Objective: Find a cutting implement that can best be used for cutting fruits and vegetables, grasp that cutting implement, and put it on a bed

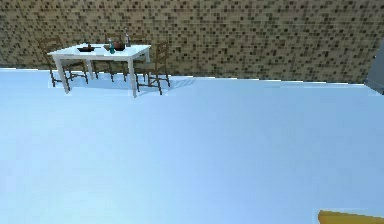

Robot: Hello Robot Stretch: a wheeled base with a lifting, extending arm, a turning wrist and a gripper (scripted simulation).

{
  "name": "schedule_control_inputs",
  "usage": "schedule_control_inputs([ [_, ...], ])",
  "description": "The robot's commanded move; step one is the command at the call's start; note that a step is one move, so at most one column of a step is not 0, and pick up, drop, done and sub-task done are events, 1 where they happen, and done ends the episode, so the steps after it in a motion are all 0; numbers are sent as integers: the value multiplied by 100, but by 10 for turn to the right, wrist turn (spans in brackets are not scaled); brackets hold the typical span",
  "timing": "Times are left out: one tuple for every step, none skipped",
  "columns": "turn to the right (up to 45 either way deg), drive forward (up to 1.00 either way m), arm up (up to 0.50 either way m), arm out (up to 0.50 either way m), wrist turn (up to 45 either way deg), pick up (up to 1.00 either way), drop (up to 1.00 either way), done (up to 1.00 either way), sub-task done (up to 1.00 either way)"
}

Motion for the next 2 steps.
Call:
schedule_control_inputs([
  [0,0,-16,0,0,0,0,0,0],
  [0,0,0,0,0,100,0,0,0],
])
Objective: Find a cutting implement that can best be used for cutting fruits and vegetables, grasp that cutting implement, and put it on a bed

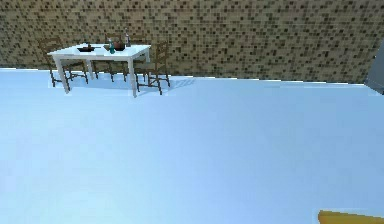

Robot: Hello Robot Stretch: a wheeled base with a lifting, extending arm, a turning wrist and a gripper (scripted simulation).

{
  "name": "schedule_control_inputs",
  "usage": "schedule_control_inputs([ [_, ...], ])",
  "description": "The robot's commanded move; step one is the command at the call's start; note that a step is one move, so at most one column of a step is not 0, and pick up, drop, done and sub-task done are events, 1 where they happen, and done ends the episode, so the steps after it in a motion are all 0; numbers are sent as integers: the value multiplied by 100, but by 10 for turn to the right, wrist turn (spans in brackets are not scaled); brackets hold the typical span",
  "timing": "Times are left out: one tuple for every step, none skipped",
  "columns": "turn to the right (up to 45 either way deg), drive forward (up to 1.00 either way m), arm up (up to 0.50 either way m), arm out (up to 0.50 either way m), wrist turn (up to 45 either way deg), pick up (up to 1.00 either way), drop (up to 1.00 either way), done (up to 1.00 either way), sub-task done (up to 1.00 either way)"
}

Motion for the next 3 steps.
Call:
schedule_control_inputs([
  [0,0,10,0,0,0,0,0,0],
  [0,0,6,0,0,0,0,0,0],
  [0,0,0,0,-450,0,0,0,0],
])
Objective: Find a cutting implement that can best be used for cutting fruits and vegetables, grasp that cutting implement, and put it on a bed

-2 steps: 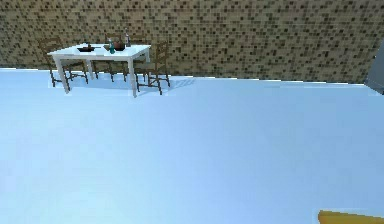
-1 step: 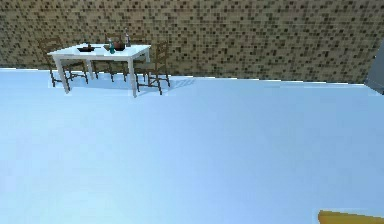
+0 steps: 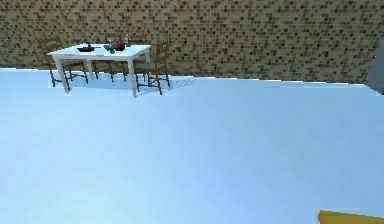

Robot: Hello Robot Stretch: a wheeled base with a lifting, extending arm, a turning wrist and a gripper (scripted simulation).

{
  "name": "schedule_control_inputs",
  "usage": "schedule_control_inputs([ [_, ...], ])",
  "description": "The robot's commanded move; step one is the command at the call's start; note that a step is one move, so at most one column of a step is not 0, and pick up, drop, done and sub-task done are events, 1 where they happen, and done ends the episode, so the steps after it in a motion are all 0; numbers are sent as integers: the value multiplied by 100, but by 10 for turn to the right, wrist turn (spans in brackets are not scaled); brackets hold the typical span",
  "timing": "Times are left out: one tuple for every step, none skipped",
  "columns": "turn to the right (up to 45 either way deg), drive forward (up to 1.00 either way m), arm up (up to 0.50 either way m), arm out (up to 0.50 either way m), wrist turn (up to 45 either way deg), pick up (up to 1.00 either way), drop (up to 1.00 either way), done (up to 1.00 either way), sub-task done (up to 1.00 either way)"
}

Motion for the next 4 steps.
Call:
schedule_control_inputs([
  [0,0,0,0,-450,0,0,0,0],
  [0,0,0,0,-450,0,0,0,0],
  [0,0,0,-36,0,0,0,0,0],
  [-450,0,0,0,0,0,0,0,0],
])
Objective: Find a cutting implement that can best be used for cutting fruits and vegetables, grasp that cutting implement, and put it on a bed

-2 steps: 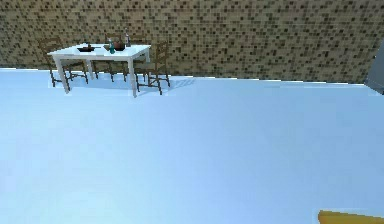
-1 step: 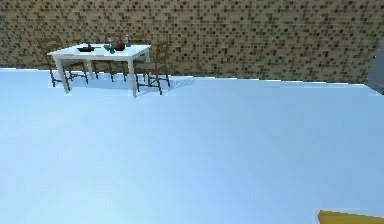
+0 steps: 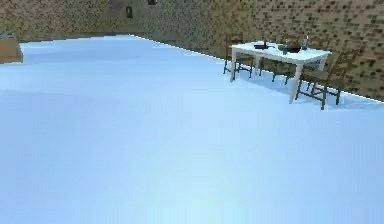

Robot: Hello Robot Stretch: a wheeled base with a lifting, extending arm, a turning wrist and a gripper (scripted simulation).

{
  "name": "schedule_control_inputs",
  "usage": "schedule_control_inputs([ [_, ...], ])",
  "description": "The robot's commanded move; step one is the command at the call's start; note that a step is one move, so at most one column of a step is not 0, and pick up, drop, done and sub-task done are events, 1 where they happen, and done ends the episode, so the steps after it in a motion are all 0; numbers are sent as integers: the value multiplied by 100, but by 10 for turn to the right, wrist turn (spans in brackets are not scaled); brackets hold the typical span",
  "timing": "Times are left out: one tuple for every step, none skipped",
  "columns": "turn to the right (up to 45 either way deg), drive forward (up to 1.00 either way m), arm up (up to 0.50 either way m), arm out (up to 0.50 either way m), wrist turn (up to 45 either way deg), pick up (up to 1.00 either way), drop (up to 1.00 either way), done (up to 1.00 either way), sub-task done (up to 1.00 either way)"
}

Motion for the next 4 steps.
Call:
schedule_control_inputs([
  [-360,0,0,0,0,0,0,0,0],
  [0,20,0,0,0,0,0,0,0],
  [-60,0,0,0,0,0,0,0,0],
  [-30,0,0,0,0,0,0,0,0],
])
